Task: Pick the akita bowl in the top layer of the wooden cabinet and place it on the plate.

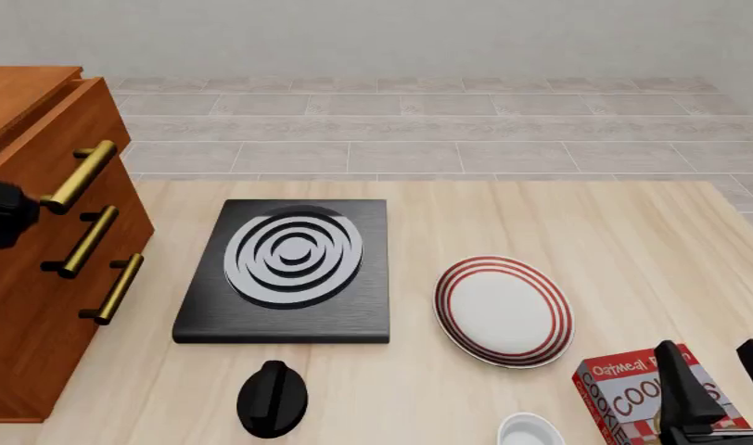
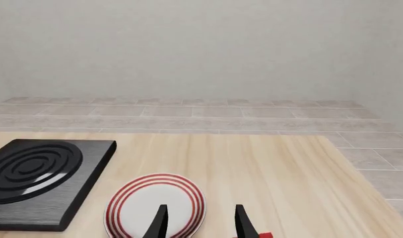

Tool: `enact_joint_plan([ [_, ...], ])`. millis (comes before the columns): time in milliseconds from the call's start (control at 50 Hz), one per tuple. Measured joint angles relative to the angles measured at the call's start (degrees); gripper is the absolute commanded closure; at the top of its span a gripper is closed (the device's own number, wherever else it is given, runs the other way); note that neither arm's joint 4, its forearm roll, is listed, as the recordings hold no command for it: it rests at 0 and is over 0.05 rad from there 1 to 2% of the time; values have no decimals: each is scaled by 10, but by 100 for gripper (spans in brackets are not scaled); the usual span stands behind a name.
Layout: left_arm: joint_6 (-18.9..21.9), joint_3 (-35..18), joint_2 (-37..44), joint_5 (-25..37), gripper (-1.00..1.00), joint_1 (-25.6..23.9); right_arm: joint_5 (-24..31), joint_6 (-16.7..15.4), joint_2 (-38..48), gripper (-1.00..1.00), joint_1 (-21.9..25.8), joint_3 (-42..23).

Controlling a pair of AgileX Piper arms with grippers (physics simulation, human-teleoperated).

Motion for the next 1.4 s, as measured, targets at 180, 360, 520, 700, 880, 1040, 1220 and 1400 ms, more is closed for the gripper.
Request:
enact_joint_plan([
  [180,2,15,-3,-7,-100,5,0,0,0,-100,0,0],
  [360,2,19,-6,-12,-100,4,-1,0,1,-100,0,-1],
  [520,-6,19,-6,-13,-100,1,-7,1,7,-100,0,-1],
  [700,-17,15,-3,-6,-100,-6,-13,1,13,-100,-1,-1],
  [880,-22,3,5,9,-100,-16,-13,2,13,-100,-1,-1],
  [1040,-25,-9,13,21,-100,-28,-8,3,7,-100,-2,-2],
  [1220,-29,-18,19,27,-100,-42,-3,5,2,-100,-3,-2],
  [1400,-37,-25,24,32,-100,-62,-2,7,2,-100,-4,-1],
])
